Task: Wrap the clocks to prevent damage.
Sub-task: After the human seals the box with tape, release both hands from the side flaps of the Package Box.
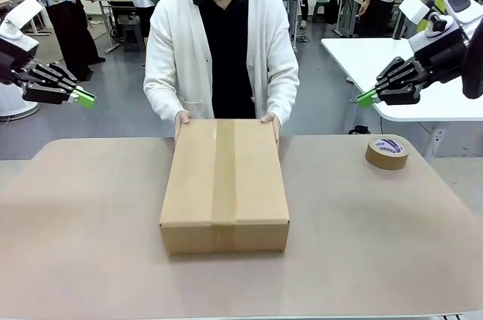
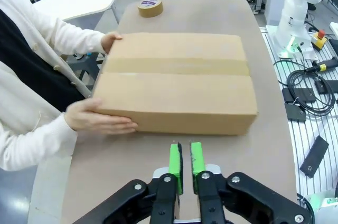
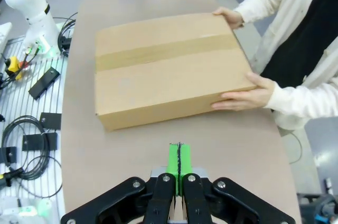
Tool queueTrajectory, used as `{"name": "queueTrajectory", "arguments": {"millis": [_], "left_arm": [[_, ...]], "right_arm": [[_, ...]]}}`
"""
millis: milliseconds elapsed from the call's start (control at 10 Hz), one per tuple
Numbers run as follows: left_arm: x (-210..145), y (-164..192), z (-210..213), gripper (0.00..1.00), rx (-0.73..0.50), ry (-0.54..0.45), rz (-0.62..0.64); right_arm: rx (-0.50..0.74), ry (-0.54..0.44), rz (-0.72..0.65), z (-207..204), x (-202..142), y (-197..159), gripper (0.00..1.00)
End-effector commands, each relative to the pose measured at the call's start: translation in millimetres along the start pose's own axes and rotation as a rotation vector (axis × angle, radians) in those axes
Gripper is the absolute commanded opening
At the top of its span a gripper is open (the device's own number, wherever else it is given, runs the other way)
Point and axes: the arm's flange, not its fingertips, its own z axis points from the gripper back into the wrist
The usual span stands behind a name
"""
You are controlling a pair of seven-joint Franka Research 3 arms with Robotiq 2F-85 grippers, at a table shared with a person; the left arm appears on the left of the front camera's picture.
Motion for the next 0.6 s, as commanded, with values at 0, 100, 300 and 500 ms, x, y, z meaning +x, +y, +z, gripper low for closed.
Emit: {"name": "queueTrajectory", "arguments": {"millis": [0,100,300,500], "left_arm": [[1.0,-2.7,3.2,0.71,0.013,-0.003,0.005],[3.7,0.8,5.1,1.00,-0.004,-0.005,-0.005],[4.8,-3.8,3.5,1.00,-0.001,-0.011,-0.018],[4.5,-0.9,4.0,1.00,-0.010,-0.011,-0.015]], "right_arm": [[0.004,0.000,0.014,-1.1,2.3,2.0,0.61],[0.008,-0.005,0.009,-1.9,3.8,0.5,1.00],[0.040,0.009,0.020,-2.3,1.7,3.9,1.00],[0.051,0.011,0.023,-2.6,1.2,4.1,0.96]]}}
